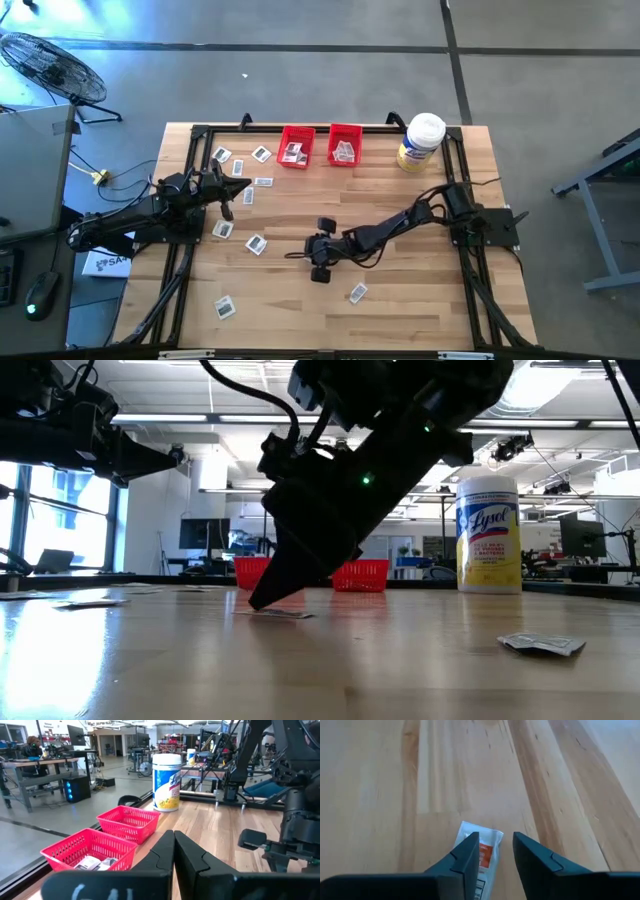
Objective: Pick & Place First Aid Supplies
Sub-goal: Put the ointment pack into the right red bin
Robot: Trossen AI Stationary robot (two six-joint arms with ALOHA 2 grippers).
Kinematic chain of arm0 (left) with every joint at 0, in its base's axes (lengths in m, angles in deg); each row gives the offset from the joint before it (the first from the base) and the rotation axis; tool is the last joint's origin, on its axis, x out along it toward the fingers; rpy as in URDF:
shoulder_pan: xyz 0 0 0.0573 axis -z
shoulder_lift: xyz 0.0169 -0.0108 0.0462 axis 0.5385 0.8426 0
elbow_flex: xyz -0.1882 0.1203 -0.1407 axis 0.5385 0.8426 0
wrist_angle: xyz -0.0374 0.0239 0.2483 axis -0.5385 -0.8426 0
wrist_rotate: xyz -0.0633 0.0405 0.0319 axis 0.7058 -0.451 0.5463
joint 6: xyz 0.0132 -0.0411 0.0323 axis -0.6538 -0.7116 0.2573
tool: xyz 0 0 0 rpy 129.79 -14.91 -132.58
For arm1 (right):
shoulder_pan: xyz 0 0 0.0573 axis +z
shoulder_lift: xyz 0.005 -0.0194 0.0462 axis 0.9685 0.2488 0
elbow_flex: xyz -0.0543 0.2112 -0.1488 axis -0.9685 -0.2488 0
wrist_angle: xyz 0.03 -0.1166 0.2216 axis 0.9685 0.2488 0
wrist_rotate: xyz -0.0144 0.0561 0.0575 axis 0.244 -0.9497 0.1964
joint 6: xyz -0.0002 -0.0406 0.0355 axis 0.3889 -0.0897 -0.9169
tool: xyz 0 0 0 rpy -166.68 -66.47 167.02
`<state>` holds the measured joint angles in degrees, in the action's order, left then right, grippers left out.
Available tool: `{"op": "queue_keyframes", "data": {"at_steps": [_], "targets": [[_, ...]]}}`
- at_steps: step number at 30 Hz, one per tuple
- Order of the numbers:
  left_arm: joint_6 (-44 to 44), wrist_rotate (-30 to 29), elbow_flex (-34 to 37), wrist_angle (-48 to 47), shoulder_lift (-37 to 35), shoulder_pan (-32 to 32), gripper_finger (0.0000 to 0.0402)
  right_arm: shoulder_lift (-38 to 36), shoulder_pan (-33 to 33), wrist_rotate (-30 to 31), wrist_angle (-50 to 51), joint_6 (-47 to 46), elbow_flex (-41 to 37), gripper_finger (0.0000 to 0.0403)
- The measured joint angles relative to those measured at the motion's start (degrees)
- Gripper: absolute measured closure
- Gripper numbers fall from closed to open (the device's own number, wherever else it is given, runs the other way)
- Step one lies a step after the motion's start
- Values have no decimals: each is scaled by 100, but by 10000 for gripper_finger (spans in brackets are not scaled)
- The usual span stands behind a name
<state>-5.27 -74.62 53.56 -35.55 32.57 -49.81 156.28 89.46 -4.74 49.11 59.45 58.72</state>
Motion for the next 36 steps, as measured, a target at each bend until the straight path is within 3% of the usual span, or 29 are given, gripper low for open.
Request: {"op": "queue_keyframes", "data": {"at_steps": [13, 21, 29, 36], "targets": [[1, 0, 0, 0, -1, 0, 401, 165, -80, -593, -163, 235, 31, 342], [2, 0, 0, 0, -1, 0, 401, 336, -128, -485, -128, 151, 37, 349], [2, -2, 0, 0, 0, 0, 401, 354, -153, -462, -76, 42, 28, 398], [1, -2, 0, 0, -1, 0, 401, 310, -151, -433, -275, -51, 9, 401]]}}
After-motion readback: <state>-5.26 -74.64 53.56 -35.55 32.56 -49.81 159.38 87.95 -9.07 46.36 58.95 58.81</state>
